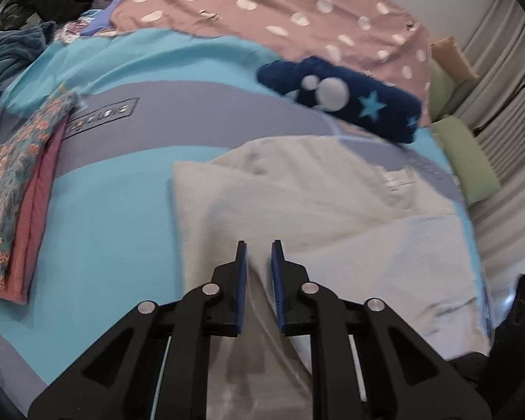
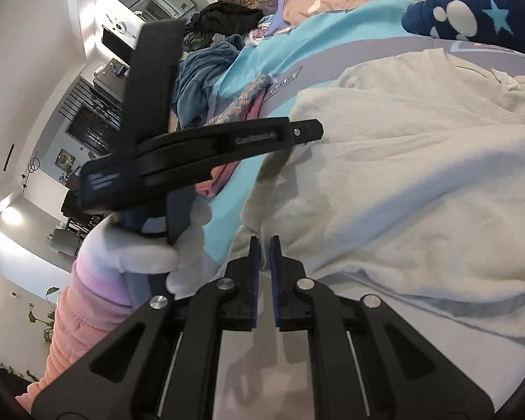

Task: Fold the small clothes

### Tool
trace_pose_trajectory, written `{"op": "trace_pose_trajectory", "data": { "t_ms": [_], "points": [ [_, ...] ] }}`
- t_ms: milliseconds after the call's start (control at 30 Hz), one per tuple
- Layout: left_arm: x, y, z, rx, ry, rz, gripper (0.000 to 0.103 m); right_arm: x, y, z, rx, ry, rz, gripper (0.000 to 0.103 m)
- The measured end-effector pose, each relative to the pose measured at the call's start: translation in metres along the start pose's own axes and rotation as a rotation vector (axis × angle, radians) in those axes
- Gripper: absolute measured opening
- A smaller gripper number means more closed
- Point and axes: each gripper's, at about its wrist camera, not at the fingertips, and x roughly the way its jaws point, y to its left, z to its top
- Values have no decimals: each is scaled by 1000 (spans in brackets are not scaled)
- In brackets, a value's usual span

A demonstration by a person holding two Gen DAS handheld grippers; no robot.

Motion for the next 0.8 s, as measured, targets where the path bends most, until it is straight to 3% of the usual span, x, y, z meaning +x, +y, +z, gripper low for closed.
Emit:
{"op": "trace_pose_trajectory", "data": {
  "t_ms": [33,100,267,367,400,500,600,667,733,800],
  "points": [
    [4,4,-1,-8,6,5,15,1,-1,-1,1,2,-4,15],
    [8,10,-1,-33,8,-4,15,-7,-7,-5,2,-23,-47,47],
    [-3,15,-5,-59,-36,-15,16,-56,-32,-15,-5,-83,-140,47],
    [-14,7,-8,-40,-52,-44,19,-100,-56,-25,-2,-140,-254,47],
    [-18,4,-11,-31,-52,-56,23,-115,-66,-30,2,-159,-305,47],
    [-18,-5,-21,0,-28,-77,50,-143,-99,-43,45,-174,-408,47],
    [-4,-8,-31,25,7,-53,50,-161,-129,-63,142,-183,-473,47],
    [3,-8,-32,10,9,-64,46,-165,-140,-70,179,-189,-472,46],
    [1,-10,-29,15,-8,-64,3,-174,-141,-79,180,-207,-468,44],
    [-15,-7,-20,-42,-79,-106,3,-176,-136,-80,161,-221,-480,45]
  ]
}}
